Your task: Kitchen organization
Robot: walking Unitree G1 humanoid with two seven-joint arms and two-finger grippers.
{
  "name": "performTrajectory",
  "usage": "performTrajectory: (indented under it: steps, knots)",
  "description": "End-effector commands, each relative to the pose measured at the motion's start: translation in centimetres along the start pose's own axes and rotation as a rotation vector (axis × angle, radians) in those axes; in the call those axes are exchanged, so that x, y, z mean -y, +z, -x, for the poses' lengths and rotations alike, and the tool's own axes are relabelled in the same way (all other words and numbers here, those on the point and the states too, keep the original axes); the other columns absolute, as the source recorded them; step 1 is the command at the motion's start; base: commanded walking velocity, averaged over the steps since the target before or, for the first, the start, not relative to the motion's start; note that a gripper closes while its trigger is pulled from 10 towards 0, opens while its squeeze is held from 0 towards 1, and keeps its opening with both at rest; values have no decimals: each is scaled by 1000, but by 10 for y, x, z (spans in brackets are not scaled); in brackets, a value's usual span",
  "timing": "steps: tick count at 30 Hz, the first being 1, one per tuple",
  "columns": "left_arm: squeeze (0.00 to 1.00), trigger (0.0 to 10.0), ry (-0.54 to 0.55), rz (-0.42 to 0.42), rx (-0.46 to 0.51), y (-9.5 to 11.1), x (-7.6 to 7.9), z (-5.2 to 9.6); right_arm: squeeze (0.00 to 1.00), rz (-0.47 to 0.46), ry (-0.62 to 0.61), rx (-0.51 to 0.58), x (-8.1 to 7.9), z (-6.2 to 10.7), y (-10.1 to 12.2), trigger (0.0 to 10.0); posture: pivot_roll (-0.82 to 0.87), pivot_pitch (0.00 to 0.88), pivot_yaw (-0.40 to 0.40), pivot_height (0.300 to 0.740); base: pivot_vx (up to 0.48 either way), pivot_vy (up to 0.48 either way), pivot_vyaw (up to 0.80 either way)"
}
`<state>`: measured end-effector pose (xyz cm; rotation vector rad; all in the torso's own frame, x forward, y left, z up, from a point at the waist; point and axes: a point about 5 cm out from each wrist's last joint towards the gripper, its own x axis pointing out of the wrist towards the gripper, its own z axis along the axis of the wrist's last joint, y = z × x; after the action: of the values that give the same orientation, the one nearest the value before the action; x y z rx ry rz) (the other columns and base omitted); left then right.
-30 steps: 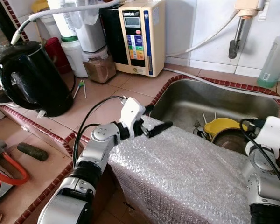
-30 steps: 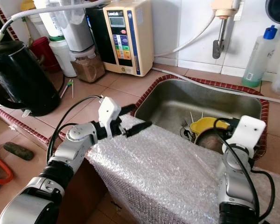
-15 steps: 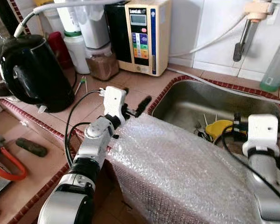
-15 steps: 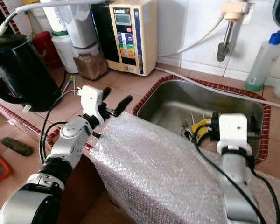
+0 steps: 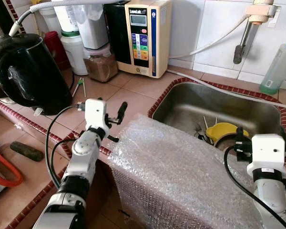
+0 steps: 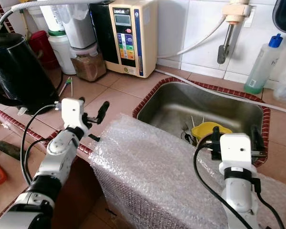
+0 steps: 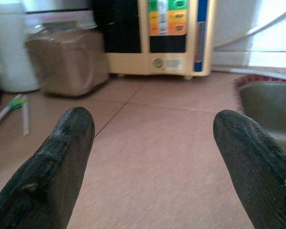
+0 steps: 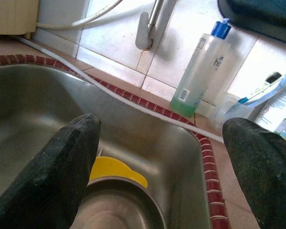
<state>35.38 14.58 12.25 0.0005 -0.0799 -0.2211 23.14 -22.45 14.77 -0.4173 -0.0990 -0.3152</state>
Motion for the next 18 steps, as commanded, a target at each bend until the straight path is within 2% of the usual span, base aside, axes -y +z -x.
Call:
performTrajectory:
  steps: [1, 7, 18]
  knots:
    - [1000, 10000, 13, -18, 7, 3, -5, 3, 1000, -7, 10, 4, -2, 2, 4, 10000, -39, 0, 75, 740, 0, 0, 0]
    - [1000, 10000, 21, -5, -16, -3, 0, 9, 1000, -14, 4, -27, 2, 8, -2, 10000, -39, 0, 82, 740, 0, 0, -650]
    - [1000, 10000, 55, 2, -45, -1, -1, 8, 1000, -22, -7, -51, 4, 11, -4, 10000, -41, 0, 87, 740, 0, 0, -780]
